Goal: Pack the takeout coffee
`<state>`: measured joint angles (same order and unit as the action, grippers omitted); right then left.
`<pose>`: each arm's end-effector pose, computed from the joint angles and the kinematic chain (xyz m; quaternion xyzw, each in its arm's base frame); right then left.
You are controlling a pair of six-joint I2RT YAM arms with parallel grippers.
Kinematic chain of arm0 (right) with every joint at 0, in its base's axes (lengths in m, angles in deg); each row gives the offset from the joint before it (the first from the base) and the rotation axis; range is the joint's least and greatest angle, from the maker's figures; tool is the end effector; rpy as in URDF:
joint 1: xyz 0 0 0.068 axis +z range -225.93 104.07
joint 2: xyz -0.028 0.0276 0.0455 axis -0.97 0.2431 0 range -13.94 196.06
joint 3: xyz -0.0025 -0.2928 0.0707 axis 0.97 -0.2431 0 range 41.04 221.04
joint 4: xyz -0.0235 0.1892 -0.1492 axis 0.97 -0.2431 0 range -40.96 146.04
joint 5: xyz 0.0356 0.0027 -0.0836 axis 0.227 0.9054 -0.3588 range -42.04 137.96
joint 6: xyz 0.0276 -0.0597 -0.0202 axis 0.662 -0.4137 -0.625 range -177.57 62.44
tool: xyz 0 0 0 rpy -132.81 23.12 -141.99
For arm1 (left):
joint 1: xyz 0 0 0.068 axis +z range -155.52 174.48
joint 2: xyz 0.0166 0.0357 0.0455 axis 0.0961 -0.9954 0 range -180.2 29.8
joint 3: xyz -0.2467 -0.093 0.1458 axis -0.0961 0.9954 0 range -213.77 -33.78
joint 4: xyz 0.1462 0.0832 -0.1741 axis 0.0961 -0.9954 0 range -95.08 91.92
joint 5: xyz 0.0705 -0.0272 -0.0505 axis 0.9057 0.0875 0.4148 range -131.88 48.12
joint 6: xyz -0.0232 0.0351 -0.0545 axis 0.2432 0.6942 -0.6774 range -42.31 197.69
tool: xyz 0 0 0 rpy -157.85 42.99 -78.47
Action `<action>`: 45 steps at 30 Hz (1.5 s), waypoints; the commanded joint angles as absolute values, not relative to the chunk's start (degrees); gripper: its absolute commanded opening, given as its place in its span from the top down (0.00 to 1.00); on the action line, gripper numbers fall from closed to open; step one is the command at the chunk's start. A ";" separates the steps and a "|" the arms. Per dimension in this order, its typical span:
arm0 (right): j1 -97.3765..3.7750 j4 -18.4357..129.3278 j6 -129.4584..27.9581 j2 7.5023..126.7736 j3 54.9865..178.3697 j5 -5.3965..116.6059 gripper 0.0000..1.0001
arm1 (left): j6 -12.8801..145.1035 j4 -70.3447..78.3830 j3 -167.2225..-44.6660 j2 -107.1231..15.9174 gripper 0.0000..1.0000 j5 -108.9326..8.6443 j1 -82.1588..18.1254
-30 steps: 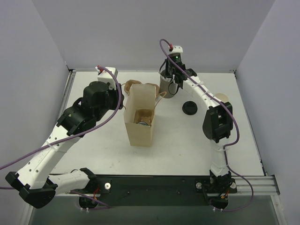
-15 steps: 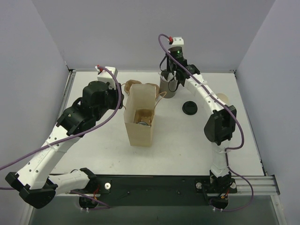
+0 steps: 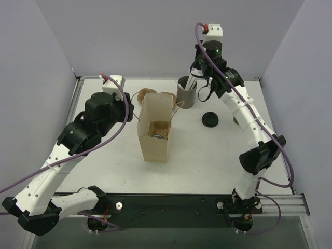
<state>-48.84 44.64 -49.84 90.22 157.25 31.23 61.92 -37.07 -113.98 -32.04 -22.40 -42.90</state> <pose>0.3863 0.1797 0.5047 -0.0150 0.7032 0.1129 0.7019 0.1653 -0.1029 0.4551 0.0573 0.8141 -0.1265 0.5638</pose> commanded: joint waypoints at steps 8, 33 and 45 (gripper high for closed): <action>-44.39 34.17 -41.48 71.68 155.22 37.15 1.00 | 60.29 -35.34 -112.70 -27.24 0.50 -17.28 -41.90; -21.70 14.83 -42.18 83.34 162.33 33.55 0.83 | 58.00 -39.92 -107.69 -22.93 0.50 -13.23 -41.73; -24.77 12.62 -38.59 82.48 169.45 35.75 0.00 | 56.42 -41.59 -108.39 -24.60 0.08 -12.87 -41.38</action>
